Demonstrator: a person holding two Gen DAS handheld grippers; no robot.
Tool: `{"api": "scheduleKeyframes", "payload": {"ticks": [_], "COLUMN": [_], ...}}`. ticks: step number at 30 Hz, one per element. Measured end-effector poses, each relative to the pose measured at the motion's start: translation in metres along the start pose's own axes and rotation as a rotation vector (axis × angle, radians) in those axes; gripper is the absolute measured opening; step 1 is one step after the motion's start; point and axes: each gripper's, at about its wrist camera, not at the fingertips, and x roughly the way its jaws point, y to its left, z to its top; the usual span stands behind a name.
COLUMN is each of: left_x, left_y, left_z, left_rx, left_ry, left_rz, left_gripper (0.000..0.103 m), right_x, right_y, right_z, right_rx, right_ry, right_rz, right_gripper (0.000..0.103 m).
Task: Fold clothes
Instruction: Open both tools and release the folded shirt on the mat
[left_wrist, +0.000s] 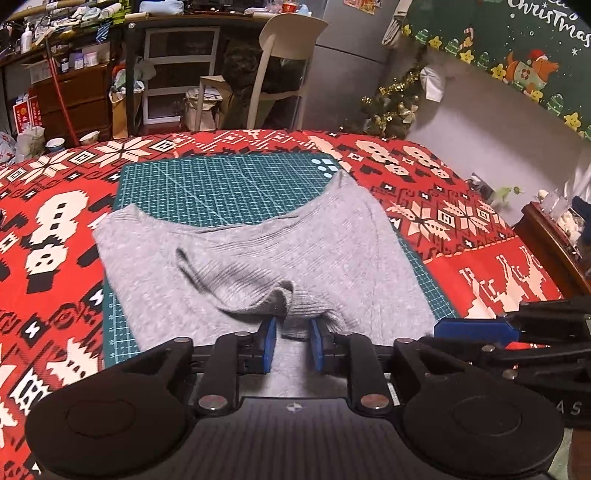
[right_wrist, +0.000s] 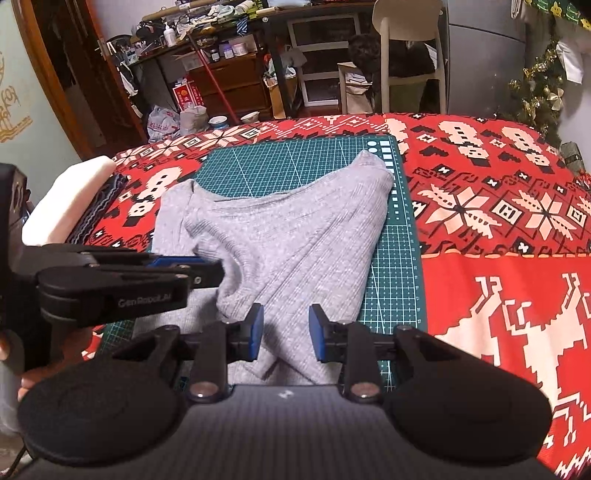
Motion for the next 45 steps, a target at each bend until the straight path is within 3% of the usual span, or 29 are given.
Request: {"api": "scheduleKeyframes", "payload": {"ticks": [4,6,7,8,14,19,25,32,38,41,45], "left_x": [0.006,0.006,0.006,0.004,-0.032,-0.053,-0.037,-0.055,-0.049,-0.027,-0.004], "left_y": [0.001,0.002,0.003,0.002,-0.008,0.0,0.012,0.033,0.049,0.056,0.058], "left_z": [0.001,0.002,0.002,0.002,0.003,-0.008,-0.03,-0.018,0.015,0.029,0.035], "left_rx": [-0.024,-0.038,-0.044,-0.042,0.009,-0.024,-0.081,-0.18,-0.159,-0.129,-0.111], "left_ry": [0.013,0.019,0.023,0.018,-0.017,0.06,0.17,0.067,-0.05,-0.047,-0.004], "left_rz": [-0.006,-0.023,-0.033,-0.03,0.021,0.033,0.045,-0.027,0.033,0.077,0.067], "left_gripper": [0.025,0.02,0.008,0.003,0.002,0.003,0.005,0.022,0.028,0.026,0.024], "right_x": [-0.001,-0.002,-0.002,-0.002,-0.005,-0.004,-0.002,0.0,0.006,0.007,0.009], "right_y": [-0.002,-0.003,-0.003,-0.004,-0.004,-0.001,0.005,0.006,0.006,0.003,-0.004], "right_z": [-0.001,-0.001,-0.001,-0.001,-0.001,-0.001,-0.003,-0.002,0.003,0.007,0.013], "right_rx": [0.007,0.011,0.013,0.015,0.014,0.007,-0.001,-0.016,-0.012,-0.009,0.003], "right_ry": [0.001,-0.002,-0.003,-0.004,-0.011,-0.008,-0.001,0.0,-0.004,-0.011,-0.017], "right_rz": [-0.001,-0.003,-0.004,-0.005,-0.018,-0.004,0.008,0.022,0.027,0.017,0.002], "right_gripper": [0.029,0.029,0.029,0.029,0.03,0.03,0.031,0.031,0.031,0.031,0.031]}}
